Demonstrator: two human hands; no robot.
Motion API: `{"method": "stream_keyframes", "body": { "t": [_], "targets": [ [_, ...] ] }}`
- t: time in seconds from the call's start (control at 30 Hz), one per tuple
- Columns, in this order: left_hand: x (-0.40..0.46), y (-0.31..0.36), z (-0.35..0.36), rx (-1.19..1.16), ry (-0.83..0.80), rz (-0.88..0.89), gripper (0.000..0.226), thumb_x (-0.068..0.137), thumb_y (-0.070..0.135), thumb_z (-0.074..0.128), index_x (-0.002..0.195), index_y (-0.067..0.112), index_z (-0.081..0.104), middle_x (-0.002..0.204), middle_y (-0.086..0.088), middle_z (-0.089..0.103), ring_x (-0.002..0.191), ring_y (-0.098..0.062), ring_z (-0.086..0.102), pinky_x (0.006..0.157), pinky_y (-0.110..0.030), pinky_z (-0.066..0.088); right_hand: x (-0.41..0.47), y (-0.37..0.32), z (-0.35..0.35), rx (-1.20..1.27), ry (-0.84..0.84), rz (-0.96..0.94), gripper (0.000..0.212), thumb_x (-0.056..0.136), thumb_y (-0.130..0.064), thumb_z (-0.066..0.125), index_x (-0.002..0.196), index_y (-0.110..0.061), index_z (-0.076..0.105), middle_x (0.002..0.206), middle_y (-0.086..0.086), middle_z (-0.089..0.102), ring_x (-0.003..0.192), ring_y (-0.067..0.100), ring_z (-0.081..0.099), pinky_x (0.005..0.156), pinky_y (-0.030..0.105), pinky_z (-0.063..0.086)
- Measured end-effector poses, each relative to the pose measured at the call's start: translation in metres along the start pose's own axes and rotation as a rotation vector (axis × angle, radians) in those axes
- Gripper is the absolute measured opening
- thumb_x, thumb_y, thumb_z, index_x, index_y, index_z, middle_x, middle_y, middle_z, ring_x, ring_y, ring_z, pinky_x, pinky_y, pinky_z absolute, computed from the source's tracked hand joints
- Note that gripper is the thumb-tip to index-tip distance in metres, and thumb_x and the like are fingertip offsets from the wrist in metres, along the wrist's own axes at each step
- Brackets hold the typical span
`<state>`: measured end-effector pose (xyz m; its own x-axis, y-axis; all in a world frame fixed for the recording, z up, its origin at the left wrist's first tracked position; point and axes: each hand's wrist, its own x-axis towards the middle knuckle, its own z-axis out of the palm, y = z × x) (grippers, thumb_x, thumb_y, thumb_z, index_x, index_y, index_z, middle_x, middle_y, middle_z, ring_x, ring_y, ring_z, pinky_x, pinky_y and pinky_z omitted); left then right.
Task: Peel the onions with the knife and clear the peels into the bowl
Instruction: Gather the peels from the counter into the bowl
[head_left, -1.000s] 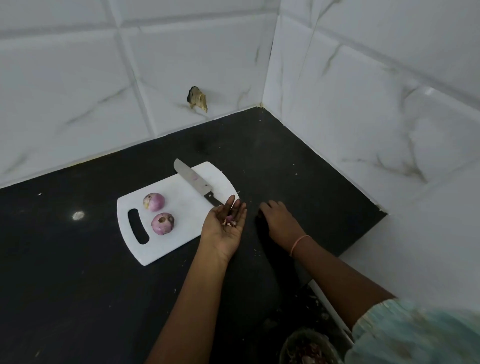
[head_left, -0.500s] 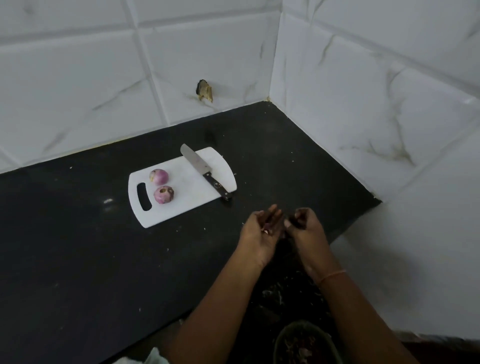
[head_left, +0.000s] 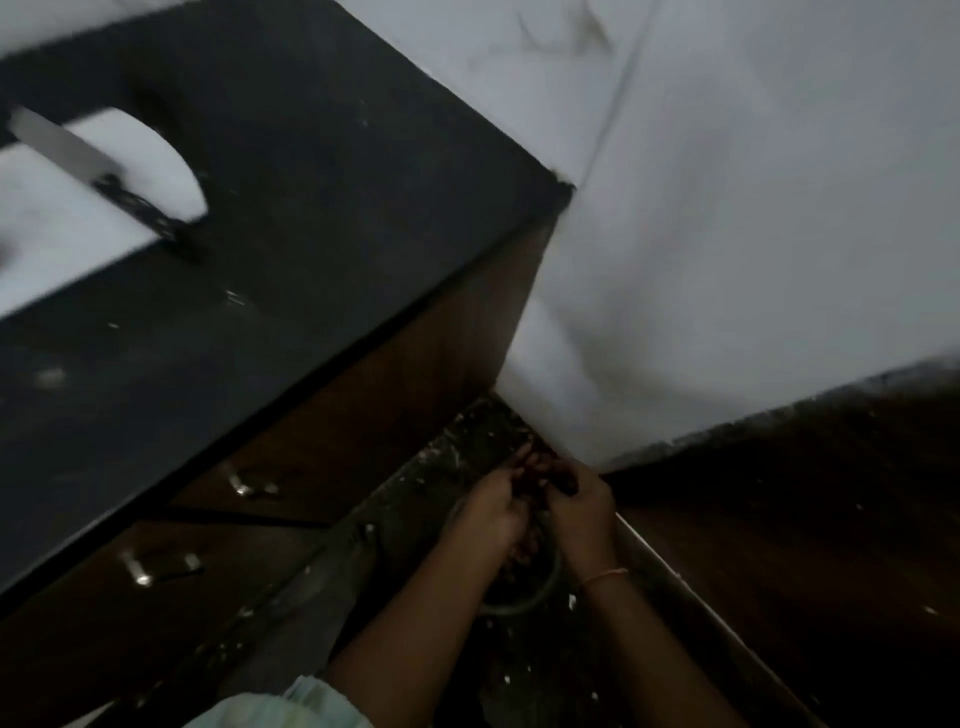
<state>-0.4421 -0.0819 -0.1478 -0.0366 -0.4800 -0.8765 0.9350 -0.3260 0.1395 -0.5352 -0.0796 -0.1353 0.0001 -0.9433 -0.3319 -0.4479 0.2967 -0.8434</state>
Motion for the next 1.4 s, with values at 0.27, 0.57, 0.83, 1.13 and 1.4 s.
{"method": "stream_keyframes", "body": {
  "t": [0.27, 0.57, 0.83, 1.13, 1.4],
  "targets": [
    [0.069, -0.046, -0.046, 0.480, 0.122, -0.034, 0.039, 0.106, 0.016, 0.041, 0.143, 0.004, 0.046, 0.086, -0.002, 0.061, 0.067, -0.011, 0.061, 0.059, -0.024, 0.053, 0.011, 0.098, 0.014, -0.084, 0.054, 0.150, 0.017, 0.089, -0.001, 0.062, 0.100, -0.009, 0.071, 0.104, 0.014, 0.072, 0.100, 0.028, 0.066, 0.095, 0.039, 0.050],
    [0.098, -0.057, -0.060, 0.398, 0.148, -0.080, 0.048, 0.105, 0.038, 0.038, 0.121, 0.000, 0.064, 0.126, -0.022, 0.061, 0.099, -0.031, 0.060, 0.103, -0.039, 0.044, -0.012, 0.127, 0.050, 0.011, -0.236, 0.296, 0.040, 0.107, -0.013, 0.033, 0.146, -0.008, 0.040, 0.152, 0.010, 0.037, 0.143, 0.022, 0.032, 0.115, 0.018, 0.016],
    [0.121, -0.060, -0.073, 0.381, 0.099, -0.227, 0.051, 0.102, 0.047, 0.041, 0.120, 0.007, 0.066, 0.113, -0.015, 0.068, 0.103, -0.029, 0.063, 0.095, -0.036, 0.049, 0.002, 0.135, 0.043, 0.038, -0.178, 0.307, 0.038, 0.106, -0.016, 0.038, 0.143, -0.012, 0.046, 0.148, 0.009, 0.045, 0.139, 0.023, 0.039, 0.117, 0.027, 0.027],
    [0.120, -0.055, -0.078, 0.386, 0.042, -0.251, 0.050, 0.100, 0.044, 0.047, 0.116, 0.003, 0.070, 0.113, -0.019, 0.070, 0.097, -0.031, 0.067, 0.086, -0.041, 0.053, 0.012, 0.157, 0.038, -0.118, -0.259, 0.353, 0.042, 0.104, -0.010, 0.042, 0.144, 0.001, 0.040, 0.151, 0.020, 0.039, 0.141, 0.030, 0.037, 0.117, 0.032, 0.026],
    [0.119, -0.063, -0.087, 0.615, 0.135, -0.197, 0.036, 0.100, 0.024, 0.052, 0.130, 0.006, 0.062, 0.103, -0.014, 0.074, 0.087, -0.026, 0.072, 0.071, -0.033, 0.058, 0.018, 0.160, 0.033, -0.053, -0.001, 0.441, 0.029, 0.083, -0.009, 0.070, 0.112, -0.005, 0.070, 0.113, 0.012, 0.070, 0.103, 0.024, 0.064, 0.093, 0.035, 0.049]
  ]
}}
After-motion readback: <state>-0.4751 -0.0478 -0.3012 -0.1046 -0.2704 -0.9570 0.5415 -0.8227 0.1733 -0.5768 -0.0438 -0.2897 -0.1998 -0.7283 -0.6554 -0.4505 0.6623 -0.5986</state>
